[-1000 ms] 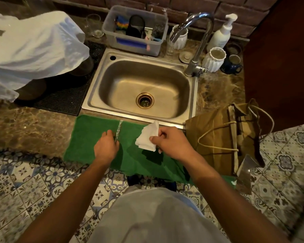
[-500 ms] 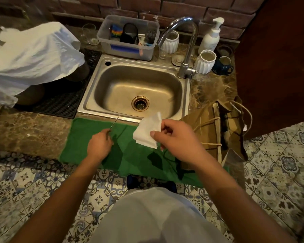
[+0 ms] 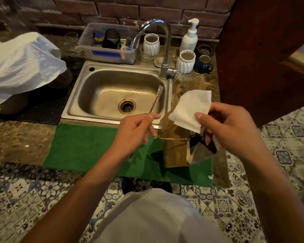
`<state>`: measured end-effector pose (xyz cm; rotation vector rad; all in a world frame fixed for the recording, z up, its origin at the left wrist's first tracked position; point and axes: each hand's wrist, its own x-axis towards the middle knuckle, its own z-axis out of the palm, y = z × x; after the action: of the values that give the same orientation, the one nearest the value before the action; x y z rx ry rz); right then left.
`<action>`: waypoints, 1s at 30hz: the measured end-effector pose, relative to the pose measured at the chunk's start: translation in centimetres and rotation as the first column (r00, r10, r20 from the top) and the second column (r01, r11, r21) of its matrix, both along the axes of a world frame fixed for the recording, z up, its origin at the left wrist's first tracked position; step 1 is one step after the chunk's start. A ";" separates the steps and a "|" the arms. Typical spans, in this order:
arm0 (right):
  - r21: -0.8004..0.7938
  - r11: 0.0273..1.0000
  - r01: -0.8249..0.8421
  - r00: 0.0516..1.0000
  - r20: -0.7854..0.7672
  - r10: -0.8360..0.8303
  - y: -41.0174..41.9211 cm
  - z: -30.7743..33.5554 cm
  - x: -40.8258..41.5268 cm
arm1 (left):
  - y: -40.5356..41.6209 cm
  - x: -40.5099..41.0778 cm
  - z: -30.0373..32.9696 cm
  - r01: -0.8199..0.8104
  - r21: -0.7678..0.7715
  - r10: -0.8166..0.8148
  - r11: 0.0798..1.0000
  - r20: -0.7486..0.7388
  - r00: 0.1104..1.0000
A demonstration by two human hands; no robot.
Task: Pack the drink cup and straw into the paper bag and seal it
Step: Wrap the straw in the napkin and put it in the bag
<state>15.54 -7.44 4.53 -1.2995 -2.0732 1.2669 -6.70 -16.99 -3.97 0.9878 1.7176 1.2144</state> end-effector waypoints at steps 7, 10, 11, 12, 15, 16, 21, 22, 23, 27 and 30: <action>0.017 0.959 0.283 0.954 -0.112 -0.279 1.2 -1.4 3.1 | 2.6 6.7 2.0 0.181 -0.052 -0.178 0.982 0.062 0.982; -0.187 0.941 0.281 0.924 -0.213 -0.318 0.8 -2.4 2.3 | 3.0 7.9 1.2 0.208 -0.051 -0.212 0.977 -0.088 0.973; -0.300 0.918 0.260 0.903 -0.261 -0.341 0.5 -2.8 1.7 | 3.0 8.1 0.8 0.208 -0.045 -0.212 0.977 -0.112 0.971; -0.404 0.883 0.240 0.876 -0.302 -0.376 0.2 -3.3 1.0 | 3.0 8.2 0.5 0.204 -0.042 -0.208 0.978 -0.134 0.969; -0.515 0.827 0.225 0.822 -0.355 -0.444 -0.2 -4.4 -0.5 | 2.6 8.0 0.0 0.157 -0.024 -0.159 0.987 -0.216 0.964; -0.485 0.841 0.239 0.830 -0.347 -0.436 -0.1 -4.7 -0.6 | 2.5 7.6 -0.1 0.140 -0.013 -0.139 0.990 -0.239 0.961; 0.065 0.992 0.108 0.985 0.125 -0.115 1.2 -6.1 -0.4 | 2.0 6.2 -0.1 0.144 -0.038 -0.145 0.989 -0.467 0.872; 0.172 0.985 0.033 0.963 0.260 -0.077 1.6 -6.1 -0.2 | 2.0 6.1 0.1 0.151 -0.048 -0.154 0.987 -0.526 0.837; 0.251 0.967 -0.042 0.924 0.377 -0.057 1.9 -6.1 -0.1 | 2.1 5.9 0.3 0.150 -0.051 -0.152 0.987 -0.569 0.808; 0.233 0.933 -0.274 0.770 0.635 0.067 3.0 -5.0 1.4 | 2.7 4.9 0.9 0.103 -0.078 -0.129 0.992 -0.662 0.738; 0.094 0.894 -0.438 0.649 0.722 0.242 3.3 -4.3 1.9 | 2.7 4.5 1.0 0.081 -0.106 -0.133 0.991 -0.711 0.691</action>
<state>17.49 -4.13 0.20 -1.4387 -3.0228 0.5886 -2.15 -14.28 -2.96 1.6478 2.2241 0.7019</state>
